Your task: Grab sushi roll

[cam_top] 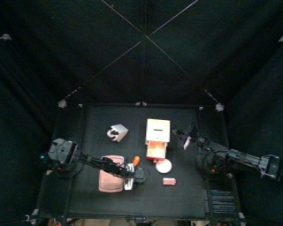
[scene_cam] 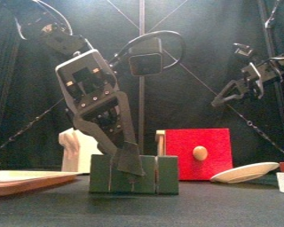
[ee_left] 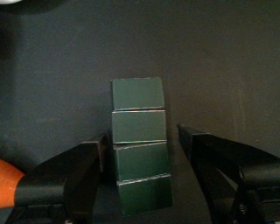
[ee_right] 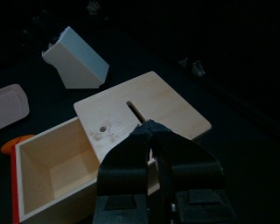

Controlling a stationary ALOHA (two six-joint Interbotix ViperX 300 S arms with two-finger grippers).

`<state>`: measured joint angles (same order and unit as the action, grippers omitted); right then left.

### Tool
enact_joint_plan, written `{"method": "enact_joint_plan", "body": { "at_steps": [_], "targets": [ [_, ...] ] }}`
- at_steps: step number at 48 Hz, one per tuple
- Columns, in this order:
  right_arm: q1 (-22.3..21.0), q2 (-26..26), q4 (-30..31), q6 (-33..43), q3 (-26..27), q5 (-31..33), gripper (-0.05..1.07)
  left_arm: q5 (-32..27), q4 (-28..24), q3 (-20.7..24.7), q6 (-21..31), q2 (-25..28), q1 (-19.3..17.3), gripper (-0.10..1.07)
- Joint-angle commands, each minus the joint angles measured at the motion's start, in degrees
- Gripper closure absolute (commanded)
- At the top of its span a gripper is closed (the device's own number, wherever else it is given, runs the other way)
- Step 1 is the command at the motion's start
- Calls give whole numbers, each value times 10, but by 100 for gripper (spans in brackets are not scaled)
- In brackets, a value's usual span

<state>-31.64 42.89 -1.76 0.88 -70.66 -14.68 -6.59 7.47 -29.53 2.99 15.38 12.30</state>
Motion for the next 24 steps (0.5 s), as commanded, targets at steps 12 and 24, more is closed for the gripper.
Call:
{"method": "enact_joint_plan", "body": {
  "at_steps": [12,24],
  "targets": [
    [-2,-1,0,0,5,-3,101,-1,-12,16,0,-7,-3,11],
    [-3,0,0,0,5,-3,101,-17,-10,19,-1,-12,-3,25]
  ]
}}
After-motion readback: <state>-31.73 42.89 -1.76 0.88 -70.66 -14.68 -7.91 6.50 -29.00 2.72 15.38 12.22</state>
